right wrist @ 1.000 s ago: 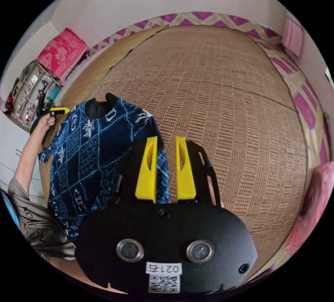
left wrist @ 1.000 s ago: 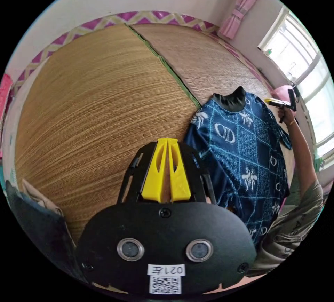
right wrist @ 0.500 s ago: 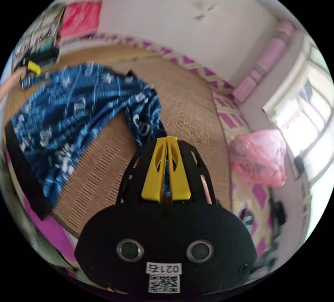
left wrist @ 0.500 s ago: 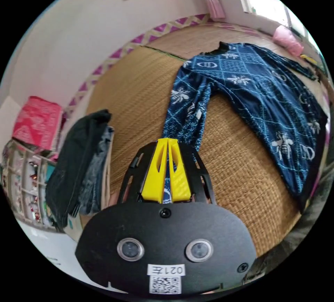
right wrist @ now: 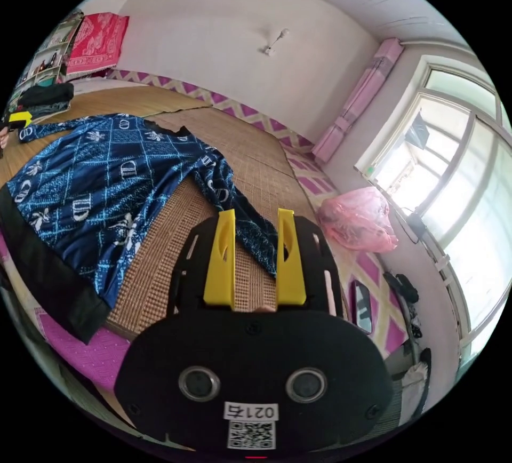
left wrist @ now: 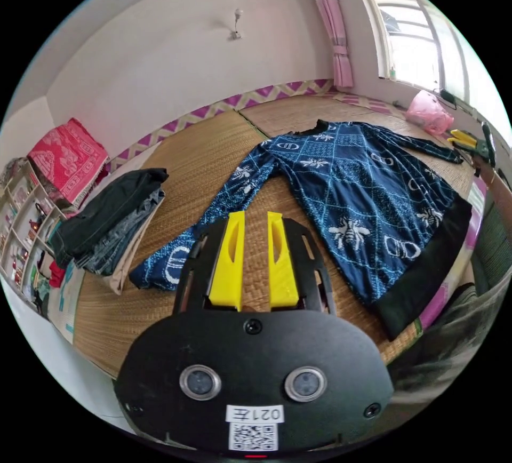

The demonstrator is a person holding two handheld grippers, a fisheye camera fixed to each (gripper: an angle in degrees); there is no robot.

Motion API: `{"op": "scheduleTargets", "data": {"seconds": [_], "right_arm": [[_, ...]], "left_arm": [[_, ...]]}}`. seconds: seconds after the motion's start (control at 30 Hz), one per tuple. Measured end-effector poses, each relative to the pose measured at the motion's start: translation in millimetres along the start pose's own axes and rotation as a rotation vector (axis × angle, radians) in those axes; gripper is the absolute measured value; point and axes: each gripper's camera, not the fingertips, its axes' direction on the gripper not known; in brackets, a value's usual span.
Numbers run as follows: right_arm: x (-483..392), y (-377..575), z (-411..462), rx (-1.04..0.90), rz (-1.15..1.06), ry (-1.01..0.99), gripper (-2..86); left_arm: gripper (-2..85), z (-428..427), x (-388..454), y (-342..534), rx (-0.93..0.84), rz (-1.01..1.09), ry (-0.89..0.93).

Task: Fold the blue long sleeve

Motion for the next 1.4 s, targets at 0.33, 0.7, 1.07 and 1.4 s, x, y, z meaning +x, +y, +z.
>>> {"op": "scheduleTargets", "data": {"seconds": [0.33,0.7,1.07,1.4], "right_arm": [[138.0,10.3,103.5,-0.264,0.348,0.007,11.1],[299.4,83.9,133.4,-0.400,0.649,-0.064,13.3],[335.0,51.2,153.9,-0.407,0.540,-0.113,-0.1],[415.0,39.0,200.4,-0.537,0.586,0.009,0.9]], "left_arm": [[-0.8,-31.5,-27.6,-2.1,-0.044,-0.107,-0.002],[1.0,-19.0,1.6,-44.4,-0.127,-0.093,0.307],[-0.6,32.1,105.0,-99.4,-0.257,0.036,0.422],[-0.9,39.5,95.3,-102.4,-0.243,-0.044,0.398]]}}
